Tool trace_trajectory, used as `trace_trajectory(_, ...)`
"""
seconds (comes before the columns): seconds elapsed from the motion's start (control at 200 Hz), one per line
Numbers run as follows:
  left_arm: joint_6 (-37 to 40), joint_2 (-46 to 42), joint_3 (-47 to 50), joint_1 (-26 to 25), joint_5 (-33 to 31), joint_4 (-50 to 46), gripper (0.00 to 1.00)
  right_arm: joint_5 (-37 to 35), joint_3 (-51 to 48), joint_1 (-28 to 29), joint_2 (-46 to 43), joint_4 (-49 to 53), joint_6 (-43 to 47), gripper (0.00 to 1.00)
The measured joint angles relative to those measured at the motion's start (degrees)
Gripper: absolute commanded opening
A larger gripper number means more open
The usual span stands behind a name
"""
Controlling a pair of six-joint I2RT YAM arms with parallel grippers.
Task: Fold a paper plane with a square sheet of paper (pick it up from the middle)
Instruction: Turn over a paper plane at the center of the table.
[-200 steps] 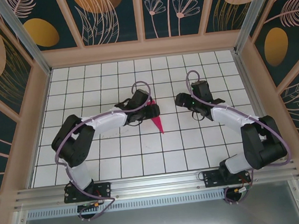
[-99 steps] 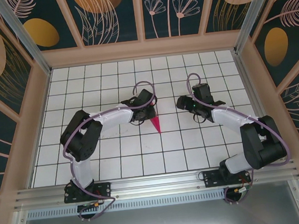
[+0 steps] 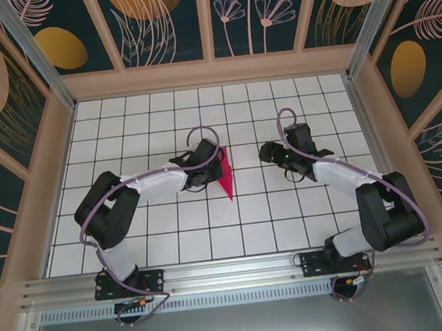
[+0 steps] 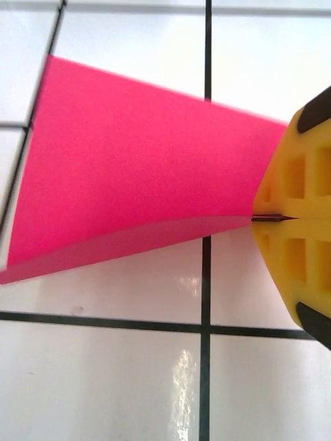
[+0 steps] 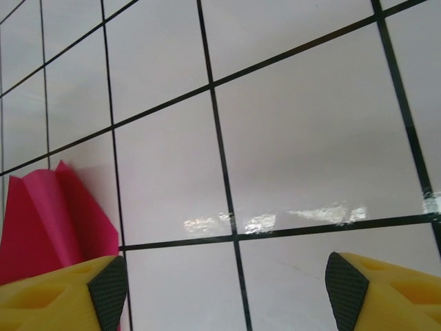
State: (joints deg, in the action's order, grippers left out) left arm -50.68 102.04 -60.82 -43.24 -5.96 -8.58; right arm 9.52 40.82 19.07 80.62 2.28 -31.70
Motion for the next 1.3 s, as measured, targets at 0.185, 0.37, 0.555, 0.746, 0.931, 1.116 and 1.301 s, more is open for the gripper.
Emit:
trace_trajectory(0.185,3.1,-7.0,4.1,1.0,5.8,9.6,0.0,6.0,-2.8,0.2,-3.0,-4.3,-2.3,0.72)
trace_trajectory(0.37,3.4,-8.3,11.0,4.5,15.1,21.7,0.0,10.1,-4.2,3.8,-4.7,-10.2,-5.2,0.65)
trace_trajectory(0.555,1.1,-5.9,16.9,6.8,22.2,30.9,0.0,10.8,-4.2,10.1,-4.5,-13.8,-6.5,0.56)
trace_trajectory(0.746,-0.7,-3.8,19.9,7.9,26.3,37.2,0.0,11.3,-2.7,11.4,0.7,-15.1,-7.7,0.48)
trace_trajectory(0.931,-2.0,-1.1,21.2,8.7,27.6,40.6,0.0,11.4,0.5,13.6,7.3,-15.3,-7.9,0.44)
trace_trajectory(1.116,-2.7,0.2,23.3,9.3,28.0,41.8,0.0,11.5,3.2,14.1,11.9,-15.4,-7.9,0.44)
trace_trajectory(1.301,-3.0,0.8,23.4,9.5,27.4,41.6,0.0,11.8,4.5,14.7,15.0,-15.4,-7.9,0.44)
